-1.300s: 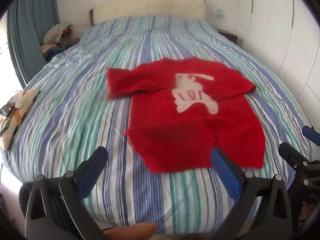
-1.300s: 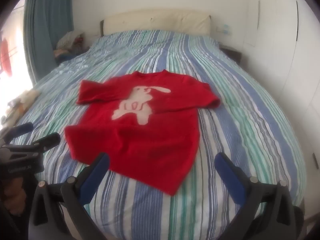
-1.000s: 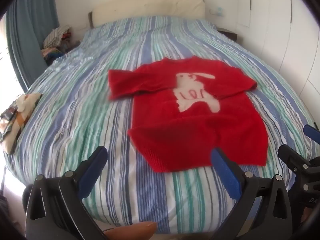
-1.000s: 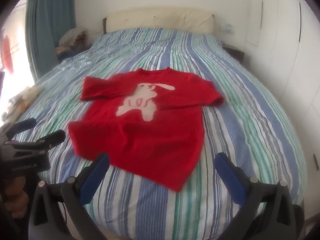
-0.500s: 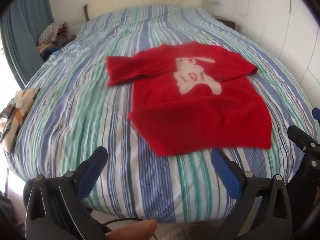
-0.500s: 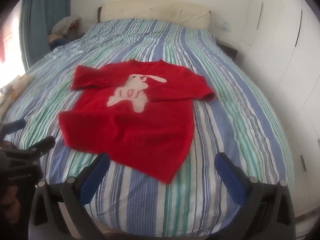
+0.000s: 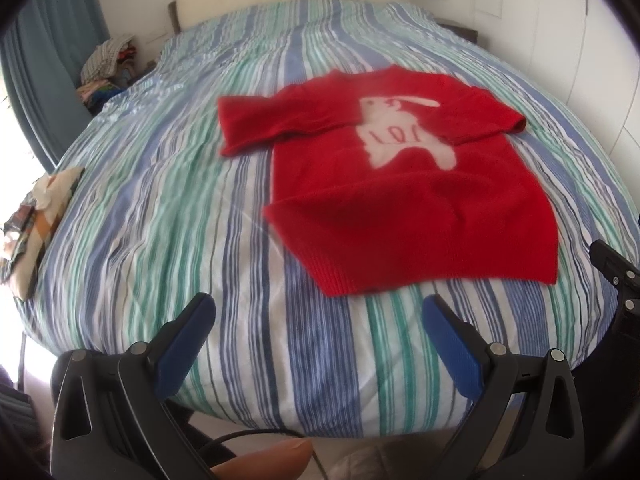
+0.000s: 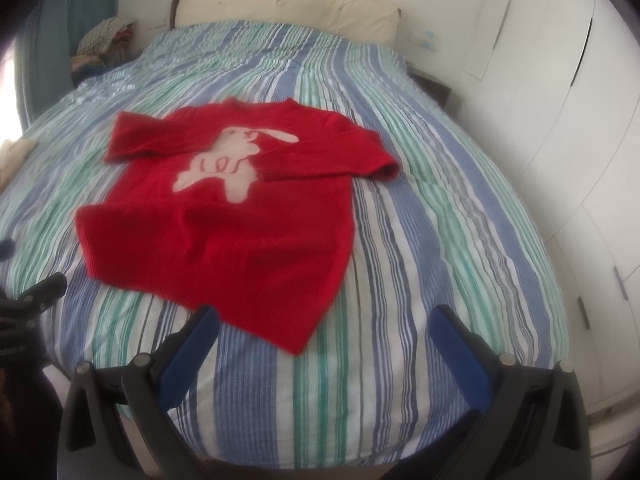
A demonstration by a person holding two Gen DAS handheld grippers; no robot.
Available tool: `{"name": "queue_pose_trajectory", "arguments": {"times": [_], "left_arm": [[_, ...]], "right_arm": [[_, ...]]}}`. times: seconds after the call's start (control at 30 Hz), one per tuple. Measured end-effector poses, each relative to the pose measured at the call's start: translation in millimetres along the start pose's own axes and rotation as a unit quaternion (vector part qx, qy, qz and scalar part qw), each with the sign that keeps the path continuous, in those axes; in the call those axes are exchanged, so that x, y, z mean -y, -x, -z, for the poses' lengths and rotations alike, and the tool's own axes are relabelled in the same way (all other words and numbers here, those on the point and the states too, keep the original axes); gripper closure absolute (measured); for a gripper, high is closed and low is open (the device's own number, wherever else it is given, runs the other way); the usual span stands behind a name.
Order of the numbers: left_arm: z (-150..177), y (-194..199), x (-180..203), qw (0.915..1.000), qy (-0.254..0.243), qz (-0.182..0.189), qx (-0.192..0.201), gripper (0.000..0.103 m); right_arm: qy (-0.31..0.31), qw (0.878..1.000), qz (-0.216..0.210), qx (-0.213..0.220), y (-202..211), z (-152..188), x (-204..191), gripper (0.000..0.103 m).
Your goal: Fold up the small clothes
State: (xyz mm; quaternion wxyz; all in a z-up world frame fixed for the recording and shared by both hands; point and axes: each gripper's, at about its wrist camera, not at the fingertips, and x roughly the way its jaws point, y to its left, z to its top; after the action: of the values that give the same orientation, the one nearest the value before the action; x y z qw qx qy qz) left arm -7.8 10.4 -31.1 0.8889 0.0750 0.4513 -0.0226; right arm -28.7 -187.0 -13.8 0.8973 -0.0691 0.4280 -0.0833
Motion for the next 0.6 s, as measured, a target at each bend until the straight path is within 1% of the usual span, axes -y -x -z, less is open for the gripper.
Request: {"name": "queue_pose_trajectory", "arguments": {"times": [0.1, 0.2, 0.27, 0.33, 0.37, 0.43, 0.5, 0.6], "left_arm": [[-5.3, 8.5, -5.4, 1.0, 0.001, 0.001, 0.009, 0.0], [-17.1, 37.5, -24.0, 0.9991, 0.02, 0.006, 0.036, 0.0], [-25.8, 64.9, -40.0, 0.9972, 0.038, 0.006, 0.065, 0.0], [-32.8, 93.0, -53.6, 0.994, 0.051, 0.003, 0.097, 0.0], [-40.0, 105.2, -59.0, 0.9925, 0.055, 0.0, 0.109, 0.0], [-42.5, 124.0, -67.2, 0.9891, 0.062, -0.001, 0.134, 0.0], [-41.2, 133.3, -72.2, 0.9861, 0.069, 0.001, 0.151, 0.0], [-37.6, 128.7, -73.7, 0.9851, 0.082, 0.007, 0.151, 0.0]], "right_arm": [[-0.002, 1.0, -0.005, 0.003, 3.1, -1.2, 1.7, 0.0], [-0.009, 1.0, -0.013, 0.017, 16.2, -5.9, 7.0, 0.0], [-0.009, 0.999, -0.012, 0.04, 32.0, -12.3, 13.0, 0.0], [-0.008, 0.997, -0.003, 0.073, 53.1, -20.0, 21.0, 0.0], [-0.009, 0.996, 0.002, 0.09, 63.2, -22.6, 24.9, 0.0], [-0.014, 0.994, 0.011, 0.11, 80.6, -25.7, 31.7, 0.0], [-0.031, 0.992, 0.016, 0.119, 91.4, -25.0, 38.4, 0.0], [-0.053, 0.992, 0.004, 0.112, 95.9, -28.7, 44.2, 0.0]]}}
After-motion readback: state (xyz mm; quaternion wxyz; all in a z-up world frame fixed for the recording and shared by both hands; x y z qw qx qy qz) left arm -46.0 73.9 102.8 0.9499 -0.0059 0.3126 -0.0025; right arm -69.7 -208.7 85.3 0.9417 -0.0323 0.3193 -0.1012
